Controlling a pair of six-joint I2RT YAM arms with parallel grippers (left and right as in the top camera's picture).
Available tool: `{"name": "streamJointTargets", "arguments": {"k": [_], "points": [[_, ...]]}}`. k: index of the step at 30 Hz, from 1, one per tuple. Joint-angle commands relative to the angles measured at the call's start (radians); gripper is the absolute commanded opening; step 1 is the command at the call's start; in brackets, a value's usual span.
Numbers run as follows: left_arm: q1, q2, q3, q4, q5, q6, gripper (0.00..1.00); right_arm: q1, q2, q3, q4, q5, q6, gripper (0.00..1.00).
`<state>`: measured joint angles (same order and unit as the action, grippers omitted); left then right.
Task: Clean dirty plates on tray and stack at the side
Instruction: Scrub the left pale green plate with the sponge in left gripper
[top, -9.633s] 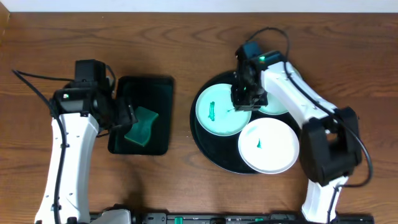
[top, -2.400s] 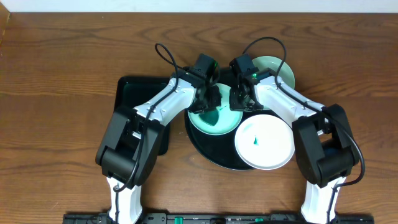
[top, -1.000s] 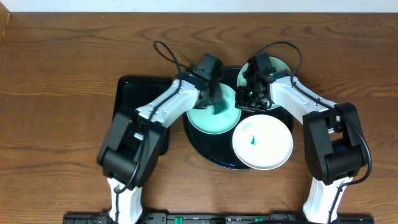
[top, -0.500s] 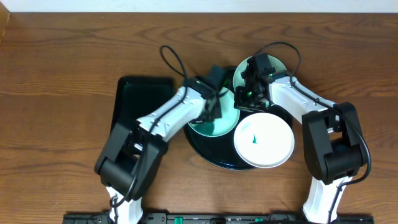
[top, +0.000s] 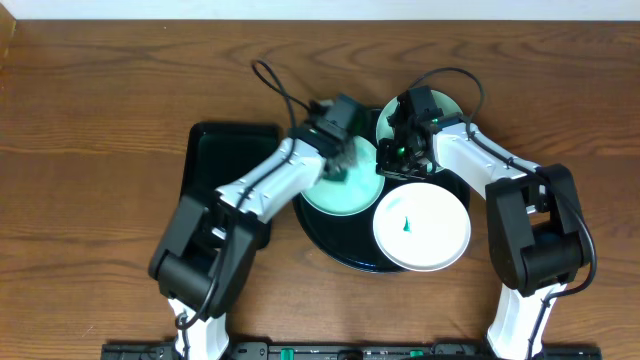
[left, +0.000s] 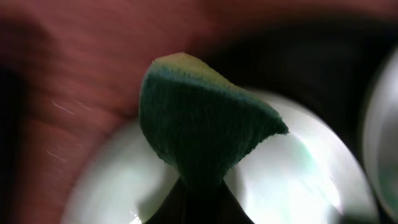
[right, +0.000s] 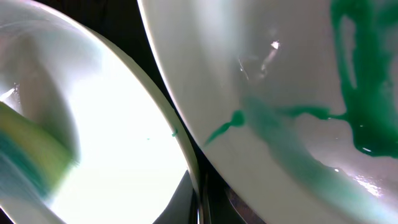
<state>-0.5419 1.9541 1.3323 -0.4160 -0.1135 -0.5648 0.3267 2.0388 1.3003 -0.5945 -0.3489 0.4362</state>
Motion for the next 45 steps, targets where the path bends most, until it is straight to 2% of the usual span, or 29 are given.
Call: {"name": "streamJointTargets", "arguments": {"k": [1, 7, 11, 17, 20, 24, 29, 32, 37, 42, 45], "points": [[0.071, -0.007, -0.002, -0.043, -0.088, 0.071, 0.07, 0.042, 0.087, -0.051, -0.010, 0.026, 0.012, 0.01], [0.038, -0.007, -0.002, -0.278, 0.232, 0.071, 0.07, 0.053, 0.087, -0.051, 0.009, 0.034, 0.012, 0.01], [-0.022, -0.007, -0.002, -0.265, 0.338, 0.070, 0.07, 0.053, 0.087, -0.051, 0.011, 0.033, 0.012, 0.01], [-0.066, -0.007, -0.002, -0.105, 0.326, 0.062, 0.07, 0.053, 0.087, -0.051, 0.005, 0.026, 0.012, 0.01], [-0.056, -0.007, -0.002, -0.060, 0.203, 0.051, 0.07, 0.053, 0.087, -0.051, 0.005, 0.026, 0.012, 0.01], [-0.027, -0.007, -0.002, -0.052, -0.034, 0.029, 0.07, 0.053, 0.087, -0.051, 0.004, 0.026, 0.012, 0.01], [0.011, -0.007, -0.002, -0.079, -0.078, 0.018, 0.07, 0.053, 0.087, -0.051, 0.004, 0.026, 0.012, 0.01], [0.013, -0.006, -0.002, -0.160, -0.029, 0.010, 0.07, 0.053, 0.087, -0.051, 0.004, 0.026, 0.012, 0.01], [-0.006, 0.006, -0.002, -0.261, 0.227, 0.003, 0.08, 0.053, 0.087, -0.051, 0.005, 0.026, 0.012, 0.01], [-0.019, 0.033, -0.002, -0.220, 0.365, 0.003, 0.07, 0.053, 0.087, -0.051, 0.004, 0.025, 0.012, 0.01], [-0.018, 0.062, -0.002, -0.174, 0.368, -0.008, 0.07, 0.053, 0.087, -0.051, 0.002, 0.022, 0.012, 0.01]]}}
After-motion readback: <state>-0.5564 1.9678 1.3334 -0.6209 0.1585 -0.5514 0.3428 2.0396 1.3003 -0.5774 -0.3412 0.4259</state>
